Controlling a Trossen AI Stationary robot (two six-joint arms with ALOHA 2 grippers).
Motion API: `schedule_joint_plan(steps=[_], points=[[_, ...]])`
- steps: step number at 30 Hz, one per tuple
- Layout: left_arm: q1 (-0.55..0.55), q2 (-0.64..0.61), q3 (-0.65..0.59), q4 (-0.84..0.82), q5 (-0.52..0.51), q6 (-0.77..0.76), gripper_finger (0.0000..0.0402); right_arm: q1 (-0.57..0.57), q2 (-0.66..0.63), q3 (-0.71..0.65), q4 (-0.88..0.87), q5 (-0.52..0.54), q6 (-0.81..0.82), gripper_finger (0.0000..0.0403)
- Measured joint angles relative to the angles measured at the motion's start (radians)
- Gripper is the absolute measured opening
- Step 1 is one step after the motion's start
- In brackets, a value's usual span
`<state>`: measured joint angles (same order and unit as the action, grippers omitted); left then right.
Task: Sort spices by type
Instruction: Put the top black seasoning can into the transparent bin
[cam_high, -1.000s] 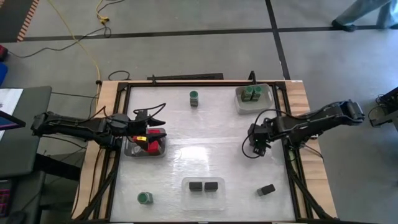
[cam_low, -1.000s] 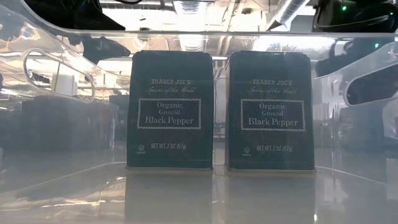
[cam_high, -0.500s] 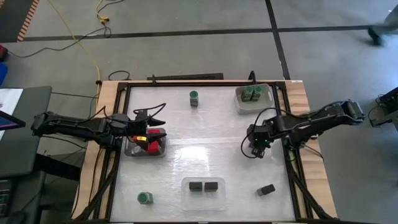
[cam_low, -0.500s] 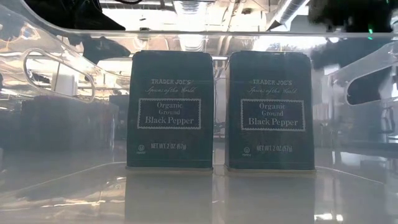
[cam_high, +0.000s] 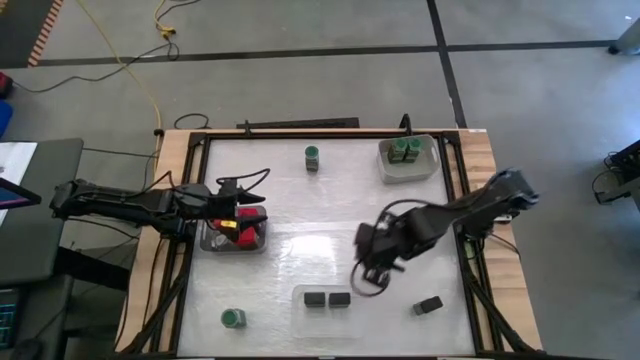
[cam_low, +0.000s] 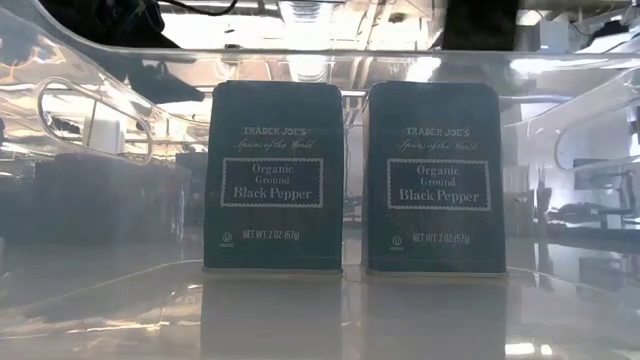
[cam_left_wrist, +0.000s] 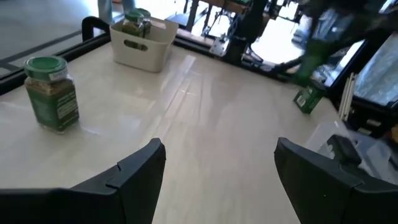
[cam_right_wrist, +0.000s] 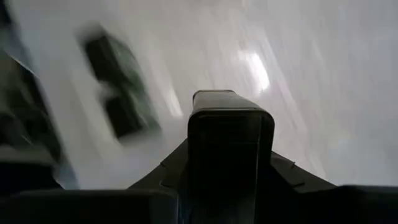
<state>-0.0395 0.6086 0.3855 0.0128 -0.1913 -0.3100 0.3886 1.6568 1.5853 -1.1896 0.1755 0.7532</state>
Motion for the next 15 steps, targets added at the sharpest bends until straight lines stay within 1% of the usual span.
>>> schedule_joint_plan(steps=[4,8,12,14,15], points=[[0.0,0.0,0.0,-0.028,0.0,0.034,0.029,0.023,0.163,0.285,-0.009,0.007,-0.025,0.0143],[0.0,-0.001,0.0,-0.048,0.0,0.119,0.029,0.034,0.311,0.521,-0.055,0.009,-0.044,0.0143],[0.0,-0.002,0.0,-0.046,-0.003,0.192,0.029,0.05,0.437,0.7,-0.145,0.009,-0.044,0.0143],[0.0,-0.009,0.0,-0.047,-0.011,0.213,0.029,0.053,0.487,0.766,-0.17,0.008,-0.045,0.0143],[0.0,-0.015,0.0,-0.045,-0.013,0.216,0.029,0.056,0.504,0.773,-0.163,0.008,-0.044,0.0143]])
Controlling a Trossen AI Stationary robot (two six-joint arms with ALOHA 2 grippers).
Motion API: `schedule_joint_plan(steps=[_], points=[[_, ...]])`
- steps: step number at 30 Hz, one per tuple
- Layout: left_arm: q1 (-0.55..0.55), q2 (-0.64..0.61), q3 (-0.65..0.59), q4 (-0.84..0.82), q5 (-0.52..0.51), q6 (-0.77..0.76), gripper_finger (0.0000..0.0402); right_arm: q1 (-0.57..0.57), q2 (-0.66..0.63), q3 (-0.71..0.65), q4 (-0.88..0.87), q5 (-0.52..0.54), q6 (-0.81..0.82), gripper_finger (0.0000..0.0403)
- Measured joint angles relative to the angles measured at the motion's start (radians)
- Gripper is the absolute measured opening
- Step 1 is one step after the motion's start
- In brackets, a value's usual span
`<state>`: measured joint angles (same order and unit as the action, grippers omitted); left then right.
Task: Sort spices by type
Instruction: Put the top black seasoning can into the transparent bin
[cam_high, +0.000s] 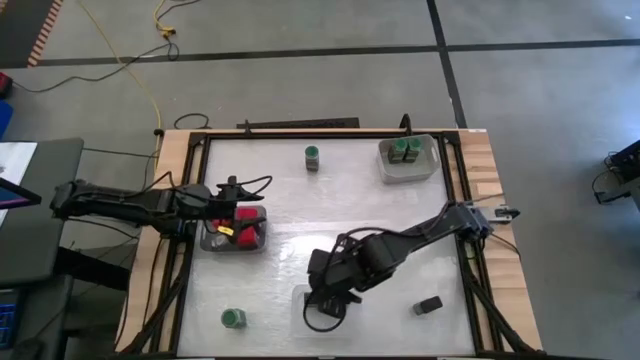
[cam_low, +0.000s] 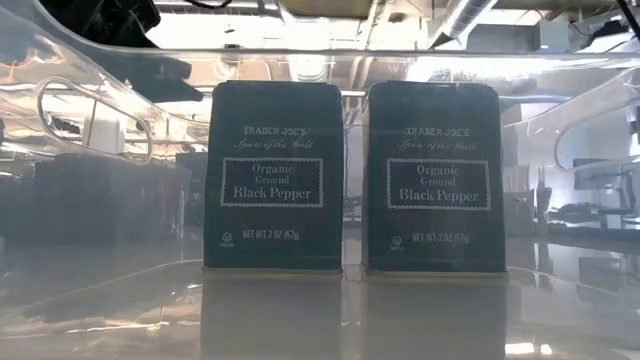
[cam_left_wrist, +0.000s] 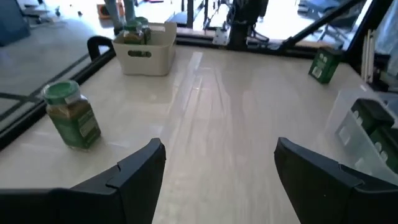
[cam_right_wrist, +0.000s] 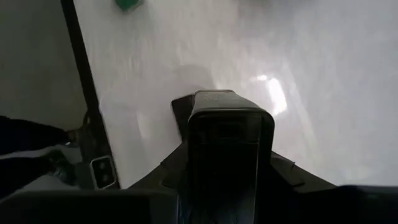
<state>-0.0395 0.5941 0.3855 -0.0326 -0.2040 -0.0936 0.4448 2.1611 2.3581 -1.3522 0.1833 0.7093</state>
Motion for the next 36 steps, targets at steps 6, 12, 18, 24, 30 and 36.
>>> schedule_joint_plan(steps=[6,12,18,24,30,36], points=[[-0.001,-0.098,0.0,0.0,-0.001,0.026,0.029,0.023,0.018,-0.02,0.017,-0.032,0.075,0.0143],[-0.031,-0.319,-0.095,0.031,0.015,0.069,0.029,0.044,0.014,-0.02,0.03,-0.032,0.091,0.0143],[-0.035,-0.546,-0.299,0.286,0.016,0.089,0.029,0.046,0.012,-0.02,0.032,-0.056,0.106,0.0143],[-0.035,-0.573,-0.371,0.392,0.019,0.115,0.029,0.044,0.012,-0.02,0.072,-0.056,0.105,0.0143],[-0.035,-0.556,-0.362,0.201,0.009,0.101,0.029,0.044,0.012,-0.02,0.083,-0.105,0.093,0.0143],[-0.035,-0.54,-0.354,0.066,0.018,0.073,0.029,0.072,0.013,-0.02,0.102,-0.106,0.069,0.0143]])
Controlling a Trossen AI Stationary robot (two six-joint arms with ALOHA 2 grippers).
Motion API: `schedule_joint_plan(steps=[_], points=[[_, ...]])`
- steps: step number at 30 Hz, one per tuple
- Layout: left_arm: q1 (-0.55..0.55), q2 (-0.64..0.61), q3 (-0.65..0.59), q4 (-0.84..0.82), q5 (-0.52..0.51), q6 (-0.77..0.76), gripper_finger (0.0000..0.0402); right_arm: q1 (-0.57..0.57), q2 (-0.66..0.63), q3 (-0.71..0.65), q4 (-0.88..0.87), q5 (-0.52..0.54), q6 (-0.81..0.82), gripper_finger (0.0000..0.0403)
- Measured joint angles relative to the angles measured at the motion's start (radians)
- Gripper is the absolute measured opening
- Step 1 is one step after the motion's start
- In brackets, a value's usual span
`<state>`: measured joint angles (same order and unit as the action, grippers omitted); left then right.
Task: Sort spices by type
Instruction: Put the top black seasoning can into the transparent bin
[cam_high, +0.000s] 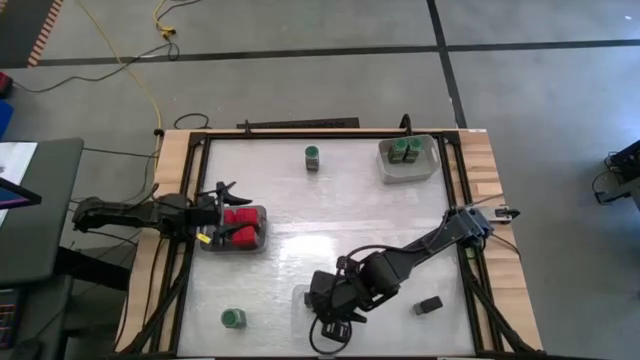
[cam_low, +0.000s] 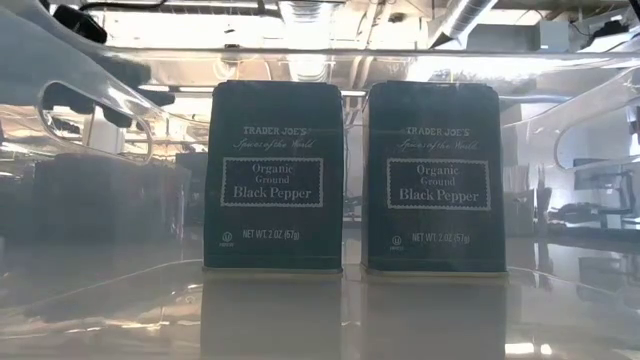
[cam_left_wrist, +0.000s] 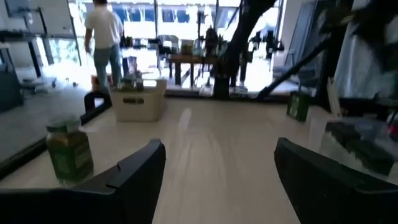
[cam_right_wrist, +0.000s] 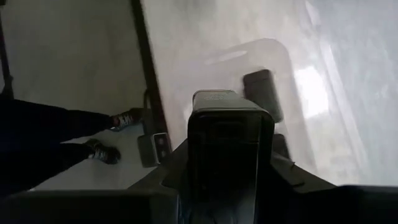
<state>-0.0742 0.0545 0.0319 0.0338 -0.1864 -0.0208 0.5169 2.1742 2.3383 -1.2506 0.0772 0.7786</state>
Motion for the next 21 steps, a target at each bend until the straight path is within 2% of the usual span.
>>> schedule_joint_plan(steps=[10,15,21], points=[[0.0,0.006,0.003,-0.014,-0.002,-0.002,0.029,0.065,0.006,-0.005,0.02,0.0,-0.029,0.0143],[0.0,0.006,0.002,-0.016,-0.002,-0.002,0.029,0.085,0.006,-0.006,-0.031,0.043,-0.045,0.0143],[0.0,0.006,0.002,-0.018,-0.003,-0.002,0.029,0.088,0.007,-0.107,0.024,0.051,-0.048,0.0143]])
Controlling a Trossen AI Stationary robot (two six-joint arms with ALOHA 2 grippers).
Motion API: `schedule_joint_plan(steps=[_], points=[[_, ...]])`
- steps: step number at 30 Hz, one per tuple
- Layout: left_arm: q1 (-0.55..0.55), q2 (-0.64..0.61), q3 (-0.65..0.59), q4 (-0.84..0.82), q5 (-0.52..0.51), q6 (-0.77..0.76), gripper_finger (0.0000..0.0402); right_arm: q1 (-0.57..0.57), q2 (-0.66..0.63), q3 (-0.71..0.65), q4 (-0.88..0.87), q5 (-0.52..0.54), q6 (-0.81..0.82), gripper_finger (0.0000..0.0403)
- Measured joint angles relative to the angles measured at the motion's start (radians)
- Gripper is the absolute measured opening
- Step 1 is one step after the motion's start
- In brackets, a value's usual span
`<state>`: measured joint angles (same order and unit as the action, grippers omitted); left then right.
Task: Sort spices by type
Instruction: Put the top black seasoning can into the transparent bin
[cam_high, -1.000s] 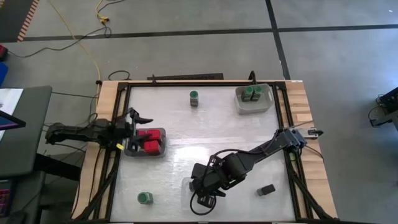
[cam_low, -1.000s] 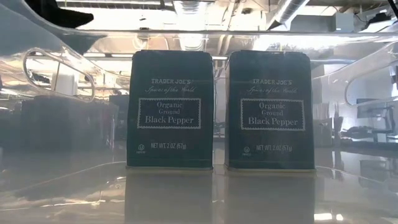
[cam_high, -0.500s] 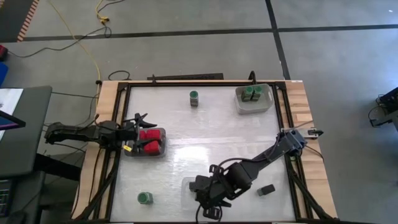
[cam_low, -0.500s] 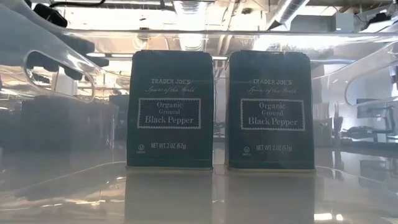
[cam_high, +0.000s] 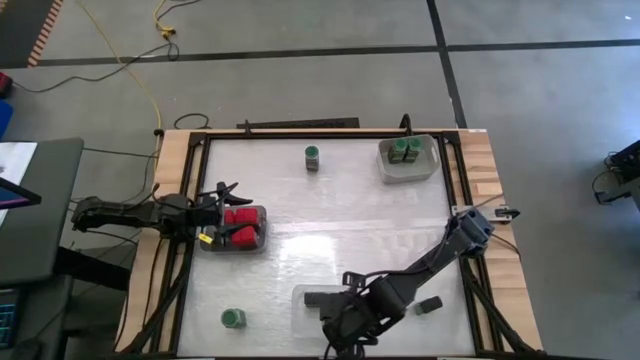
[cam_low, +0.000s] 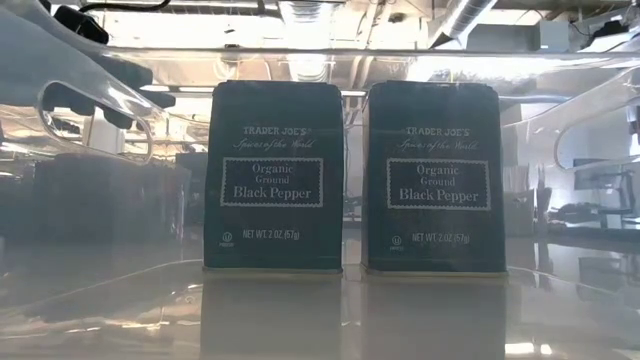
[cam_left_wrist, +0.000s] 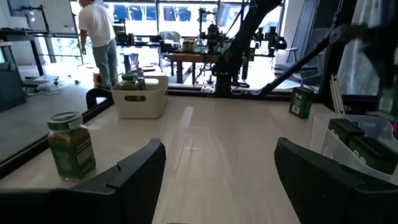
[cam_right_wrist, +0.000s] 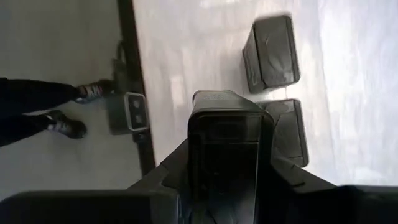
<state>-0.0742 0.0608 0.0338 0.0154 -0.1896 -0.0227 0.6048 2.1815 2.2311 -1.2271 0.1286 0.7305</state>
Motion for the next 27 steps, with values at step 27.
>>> schedule_joint_plan(steps=[27], points=[[0.0,0.0,-0.001,-0.002,-0.001,0.0,0.029,0.018,0.0,-0.308,0.206,-0.046,0.01,0.0143]])
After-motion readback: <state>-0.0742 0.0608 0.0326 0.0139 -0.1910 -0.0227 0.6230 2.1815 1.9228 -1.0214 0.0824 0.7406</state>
